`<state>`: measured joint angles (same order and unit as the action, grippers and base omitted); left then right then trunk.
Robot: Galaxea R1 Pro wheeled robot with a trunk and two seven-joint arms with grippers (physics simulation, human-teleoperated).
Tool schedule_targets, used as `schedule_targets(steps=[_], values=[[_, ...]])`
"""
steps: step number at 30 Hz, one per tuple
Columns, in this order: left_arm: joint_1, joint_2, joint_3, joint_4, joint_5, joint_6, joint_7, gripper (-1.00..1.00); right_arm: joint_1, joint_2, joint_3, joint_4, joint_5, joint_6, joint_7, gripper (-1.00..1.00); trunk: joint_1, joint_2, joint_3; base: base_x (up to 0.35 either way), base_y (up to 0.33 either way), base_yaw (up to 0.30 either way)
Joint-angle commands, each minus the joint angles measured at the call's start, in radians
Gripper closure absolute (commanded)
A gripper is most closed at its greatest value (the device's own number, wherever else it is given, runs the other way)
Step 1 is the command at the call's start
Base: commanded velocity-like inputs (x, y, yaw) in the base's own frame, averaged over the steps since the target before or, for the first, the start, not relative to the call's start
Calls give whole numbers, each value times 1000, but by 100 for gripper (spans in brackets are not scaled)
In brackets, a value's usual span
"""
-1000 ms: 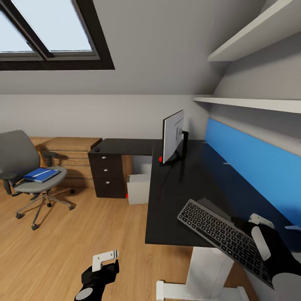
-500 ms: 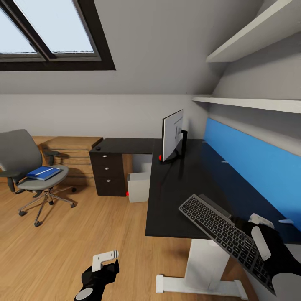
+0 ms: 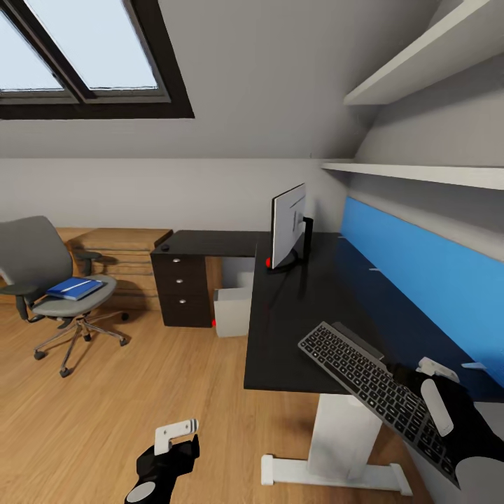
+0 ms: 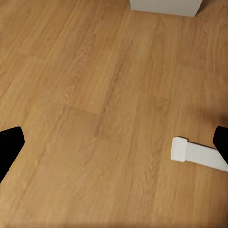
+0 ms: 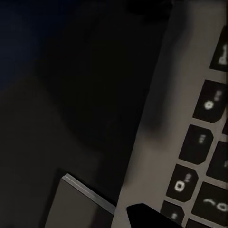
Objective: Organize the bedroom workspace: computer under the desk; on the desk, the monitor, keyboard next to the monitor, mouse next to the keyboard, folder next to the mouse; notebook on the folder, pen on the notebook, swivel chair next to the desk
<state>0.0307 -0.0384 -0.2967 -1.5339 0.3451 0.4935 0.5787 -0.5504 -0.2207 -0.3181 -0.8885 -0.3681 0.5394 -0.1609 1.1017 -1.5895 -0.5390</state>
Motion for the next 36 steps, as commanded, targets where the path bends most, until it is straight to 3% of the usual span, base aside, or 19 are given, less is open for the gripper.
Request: schedule_targets(steps=[1,4,22,27,33,36], values=[[0,0,-1,-2,10,1,8,-100,0,0,1,-2,-11,4,-8,-100,0,-1,-1,-12,0,0],[0,0,-1,-2,10,1,8,-100,0,0,1,-1,-10,4,-8,-100,0,-1,-1,-8,0,0],[-1,-1,-1,0,11,2,7,-100,1,2,1,-21,-9,-5,-7,-100,-69,125,56,-1,0,0],[0,-2,-2,0,10,2,8,-100,51,11,1,-136,-8,-4,-7,-100,-81,146,65,0,0,0],[0,-1,-1,0,9,2,9,-100,169,68,1,-359,-8,4,-9,-100,-81,146,65,0,0,0],[0,0,-1,0,9,2,8,-100,202,80,1,-415,-9,5,-8,-100,-81,146,65,0,0,0]])
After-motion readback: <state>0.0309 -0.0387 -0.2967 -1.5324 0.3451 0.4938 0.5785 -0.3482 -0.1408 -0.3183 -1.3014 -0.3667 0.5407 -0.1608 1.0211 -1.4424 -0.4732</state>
